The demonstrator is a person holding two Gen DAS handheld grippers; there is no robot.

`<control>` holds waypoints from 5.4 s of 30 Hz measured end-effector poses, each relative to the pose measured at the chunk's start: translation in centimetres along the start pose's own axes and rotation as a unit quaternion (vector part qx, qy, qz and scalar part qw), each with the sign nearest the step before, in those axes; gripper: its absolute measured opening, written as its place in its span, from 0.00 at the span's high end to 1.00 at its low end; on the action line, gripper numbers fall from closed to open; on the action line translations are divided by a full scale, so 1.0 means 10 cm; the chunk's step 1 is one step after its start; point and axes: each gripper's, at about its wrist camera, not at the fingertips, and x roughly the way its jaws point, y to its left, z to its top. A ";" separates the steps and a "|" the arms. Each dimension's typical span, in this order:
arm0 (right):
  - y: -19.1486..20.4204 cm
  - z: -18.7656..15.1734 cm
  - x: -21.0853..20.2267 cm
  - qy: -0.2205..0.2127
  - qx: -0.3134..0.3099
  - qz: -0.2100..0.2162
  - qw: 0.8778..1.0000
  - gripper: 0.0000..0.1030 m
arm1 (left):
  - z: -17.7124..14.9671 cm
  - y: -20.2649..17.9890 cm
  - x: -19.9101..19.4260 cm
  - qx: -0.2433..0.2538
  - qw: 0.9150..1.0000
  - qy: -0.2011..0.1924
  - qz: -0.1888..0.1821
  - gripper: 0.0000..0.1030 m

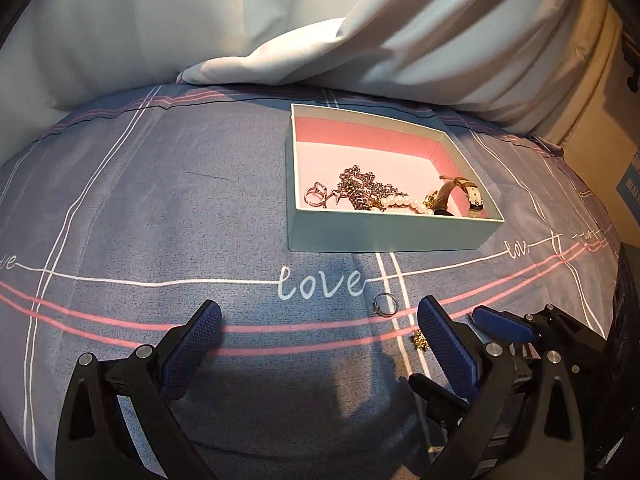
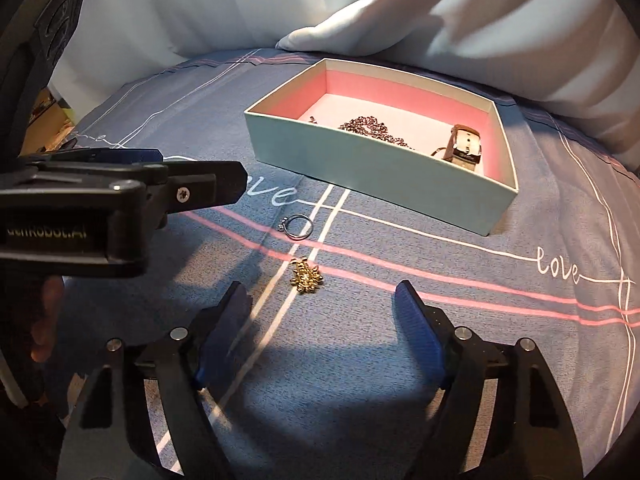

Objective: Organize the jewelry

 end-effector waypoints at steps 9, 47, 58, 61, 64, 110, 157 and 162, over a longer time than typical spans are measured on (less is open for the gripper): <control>0.04 0.10 0.14 0.003 -0.007 0.001 1.000 0.64 | 0.02 0.16 0.01 -0.010 1.000 -0.004 -0.007 0.06; -0.24 -0.08 -0.10 -0.006 0.027 -0.014 1.000 0.82 | -0.03 -0.46 0.51 0.107 0.993 0.046 -0.003 0.87; -0.28 -0.08 -0.10 -0.006 0.030 -0.012 0.999 0.82 | -0.03 -0.37 0.47 0.088 0.995 0.044 -0.027 0.91; -0.28 -0.08 -0.09 -0.006 0.031 -0.011 0.999 0.82 | -0.03 -0.33 0.42 0.076 0.995 0.041 -0.041 0.91; -0.29 -0.07 -0.09 -0.007 0.034 -0.009 0.999 0.82 | -0.05 -0.25 0.34 0.067 0.996 0.030 -0.055 0.82; -0.28 -0.02 -0.08 -0.007 0.030 0.008 0.999 0.82 | -0.09 -0.17 0.18 0.060 0.996 0.017 -0.061 0.31; -0.59 1.45 -0.32 -0.080 -0.005 -0.027 0.996 0.82 | 1.30 -0.40 -0.05 0.049 0.995 -0.064 -0.058 0.81; -0.57 1.47 -0.14 -0.060 -0.006 -0.029 0.998 0.82 | 1.33 -0.45 0.06 0.050 0.996 -0.055 -0.055 0.81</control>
